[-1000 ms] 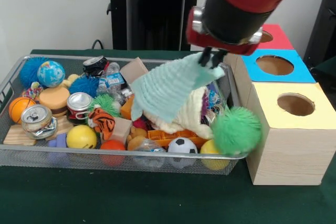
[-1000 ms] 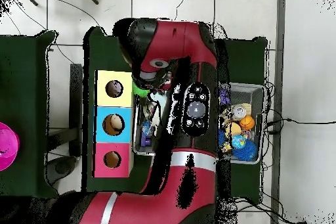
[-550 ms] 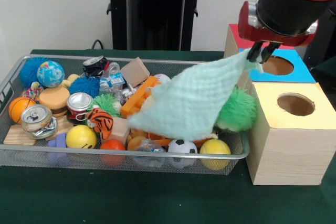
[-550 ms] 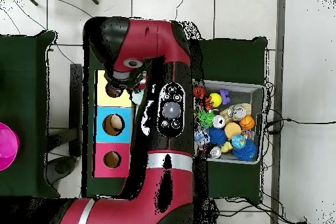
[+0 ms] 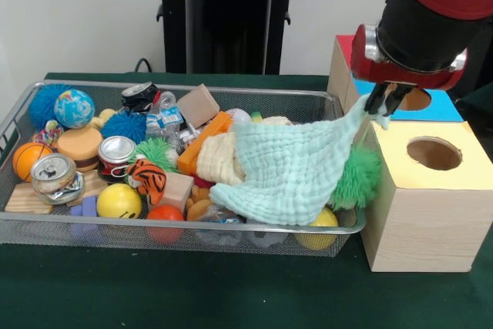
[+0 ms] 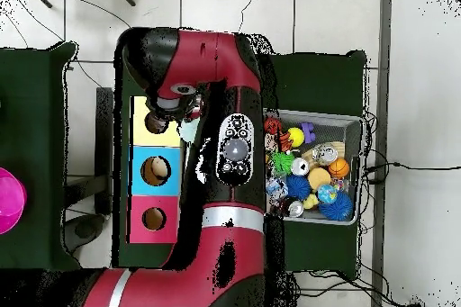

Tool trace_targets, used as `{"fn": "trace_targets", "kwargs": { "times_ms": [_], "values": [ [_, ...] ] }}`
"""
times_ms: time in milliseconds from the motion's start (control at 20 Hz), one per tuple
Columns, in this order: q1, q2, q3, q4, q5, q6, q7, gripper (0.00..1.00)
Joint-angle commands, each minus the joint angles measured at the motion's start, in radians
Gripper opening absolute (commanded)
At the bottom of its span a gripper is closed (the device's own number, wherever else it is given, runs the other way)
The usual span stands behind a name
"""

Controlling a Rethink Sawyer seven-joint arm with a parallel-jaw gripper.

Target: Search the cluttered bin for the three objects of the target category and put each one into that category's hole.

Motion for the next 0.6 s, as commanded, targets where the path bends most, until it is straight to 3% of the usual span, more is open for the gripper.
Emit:
{"fn": "trace_targets", "kwargs": {
  "times_ms": [50, 600],
  "values": [
    [-0.023, 0.038, 0.037, 0.133, 0.008, -0.082, 0.207, 0.0],
    [-0.021, 0.039, 0.033, 0.136, 0.012, -0.085, 0.205, 0.0]
  ]
}}
